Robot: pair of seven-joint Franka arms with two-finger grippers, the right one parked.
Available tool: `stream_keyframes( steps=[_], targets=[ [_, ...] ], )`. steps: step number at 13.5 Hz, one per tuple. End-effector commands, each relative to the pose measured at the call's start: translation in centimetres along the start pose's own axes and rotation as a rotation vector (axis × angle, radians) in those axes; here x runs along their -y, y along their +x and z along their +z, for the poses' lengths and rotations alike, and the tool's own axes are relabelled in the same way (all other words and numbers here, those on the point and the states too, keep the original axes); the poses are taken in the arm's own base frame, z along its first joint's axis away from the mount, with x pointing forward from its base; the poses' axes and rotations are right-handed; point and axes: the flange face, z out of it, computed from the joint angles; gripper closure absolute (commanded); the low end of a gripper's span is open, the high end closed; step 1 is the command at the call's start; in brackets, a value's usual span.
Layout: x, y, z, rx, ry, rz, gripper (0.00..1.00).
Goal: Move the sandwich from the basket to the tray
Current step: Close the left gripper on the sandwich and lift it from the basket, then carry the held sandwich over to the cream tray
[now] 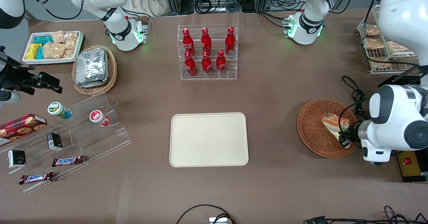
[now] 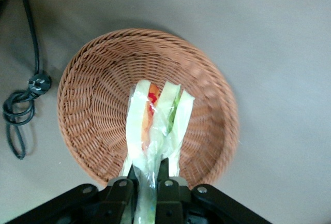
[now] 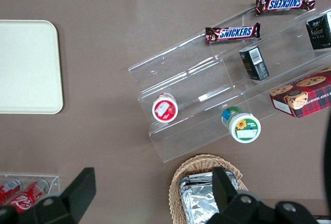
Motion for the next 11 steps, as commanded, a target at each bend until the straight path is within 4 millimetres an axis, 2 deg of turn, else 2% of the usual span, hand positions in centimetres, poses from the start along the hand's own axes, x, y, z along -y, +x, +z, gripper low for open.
stream_keyframes(
  steps=[1, 2, 3, 4, 6, 8, 11],
  targets=[
    [-3.8, -4.3, -6.2, -0.056, -0.026, 0.177, 1.00],
    [-6.0, -7.0, -8.9, -0.083, -0.077, 0.275, 1.00],
    [-8.3, -9.8, -10.4, -0.095, -0.127, 0.353, 1.00],
    [-10.9, -12.5, -10.8, -0.099, -0.173, 0.420, 1.00],
    [-15.4, -15.9, -10.2, -0.131, -0.269, 0.502, 1.00],
    [-19.9, -20.4, -7.5, -0.124, -0.289, 0.587, 1.00],
    [-25.1, -23.6, 0.3, -0.077, -0.265, 0.650, 1.00]
  ],
)
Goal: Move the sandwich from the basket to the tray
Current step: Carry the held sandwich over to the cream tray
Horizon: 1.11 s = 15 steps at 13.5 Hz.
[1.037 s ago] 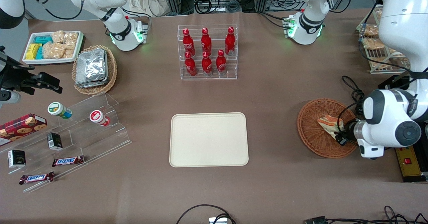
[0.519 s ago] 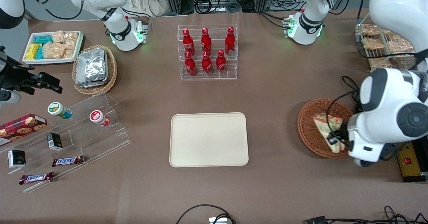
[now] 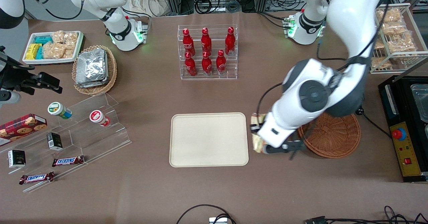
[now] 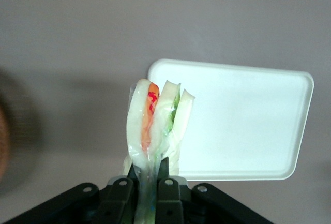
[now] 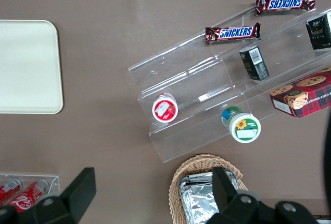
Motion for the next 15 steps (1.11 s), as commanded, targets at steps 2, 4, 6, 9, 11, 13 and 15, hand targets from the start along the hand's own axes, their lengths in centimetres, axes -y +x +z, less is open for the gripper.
stream_keyframes(
  steps=[2, 4, 6, 9, 11, 13, 15],
  targets=[
    [-3.3, -0.4, 8.4, 0.047, -0.002, 0.061, 1.00],
    [-3.5, -1.1, 12.0, 0.073, 0.042, 0.016, 1.00],
    [-3.9, -1.9, 14.4, 0.058, 0.075, -0.031, 1.00],
    [-3.6, -1.8, 17.3, 0.032, 0.058, -0.023, 0.98],
    [-3.6, -1.9, 18.3, 0.032, 0.051, -0.011, 0.98],
    [-3.2, -1.7, 19.3, 0.017, 0.081, 0.009, 0.96],
    [-2.6, -1.5, 19.7, -0.013, 0.130, 0.038, 0.91]
  ],
)
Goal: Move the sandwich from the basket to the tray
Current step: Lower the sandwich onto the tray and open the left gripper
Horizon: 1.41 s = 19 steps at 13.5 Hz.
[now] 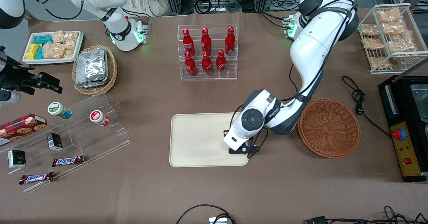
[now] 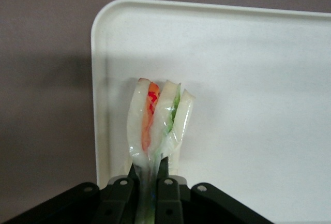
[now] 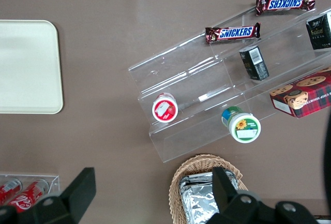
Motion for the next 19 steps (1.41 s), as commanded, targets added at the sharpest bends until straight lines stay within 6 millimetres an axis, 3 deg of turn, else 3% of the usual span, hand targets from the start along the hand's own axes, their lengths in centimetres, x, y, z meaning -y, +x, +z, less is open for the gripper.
stream_keyframes(
  steps=[1, 2, 5, 8, 16, 17, 18, 19],
  targets=[
    [0.4, 0.1, 0.2, -0.045, 0.047, 0.024, 0.86],
    [0.4, 0.1, 0.2, -0.045, 0.047, 0.021, 0.81],
    [0.4, 0.4, -0.5, -0.052, 0.038, 0.015, 0.81],
    [0.3, 0.4, -0.9, -0.058, 0.031, 0.014, 0.73],
    [0.3, 1.2, -3.1, -0.086, 0.006, 0.000, 0.69],
    [0.1, 1.2, -3.2, -0.088, 0.004, 0.001, 0.58],
    [0.2, 1.2, -3.1, -0.088, 0.006, 0.005, 0.37],
    [0.1, 1.2, -3.2, -0.089, 0.006, 0.002, 0.29]
  ],
)
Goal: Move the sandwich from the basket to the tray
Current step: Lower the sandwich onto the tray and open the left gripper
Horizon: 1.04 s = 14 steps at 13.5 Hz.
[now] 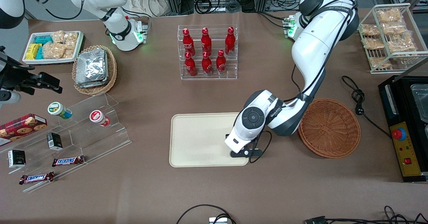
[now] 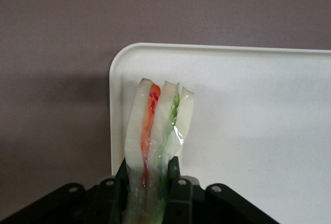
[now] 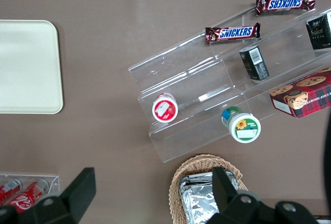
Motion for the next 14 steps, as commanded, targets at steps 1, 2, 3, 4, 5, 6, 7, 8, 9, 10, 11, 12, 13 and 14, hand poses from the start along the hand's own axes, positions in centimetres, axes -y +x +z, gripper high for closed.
stream_keyframes(
  steps=[1, 2, 3, 4, 5, 6, 7, 8, 9, 10, 11, 12, 13, 14],
  targets=[
    [-0.1, 0.0, -1.0, -0.020, 0.005, 0.000, 0.10],
    [-0.1, 0.0, -1.1, -0.022, 0.005, 0.001, 0.01],
    [-0.1, 0.1, -1.1, -0.023, 0.004, -0.001, 0.01],
    [-0.1, 0.1, -1.2, -0.025, 0.003, -0.001, 0.01],
    [-0.2, 0.1, -1.3, -0.026, 0.003, -0.001, 0.01],
    [-0.2, 0.1, -1.9, -0.032, 0.001, -0.007, 0.01],
    [-0.1, 0.0, -1.8, -0.034, 0.008, -0.010, 0.00],
    [-0.1, -0.1, -1.6, -0.024, 0.011, -0.014, 0.00],
    [0.0, -0.2, -1.9, -0.025, 0.020, -0.009, 0.00],
    [-0.1, -0.7, -2.6, -0.026, 0.027, -0.008, 0.00],
    [2.1, -0.3, -3.7, -0.008, 0.053, -0.031, 0.00],
    [3.7, -0.8, -5.3, -0.002, 0.072, -0.039, 0.00],
    [5.0, -1.4, -7.2, -0.003, 0.074, -0.046, 0.00],
    [7.4, -1.7, -7.8, 0.014, 0.071, -0.074, 0.00]
  ],
)
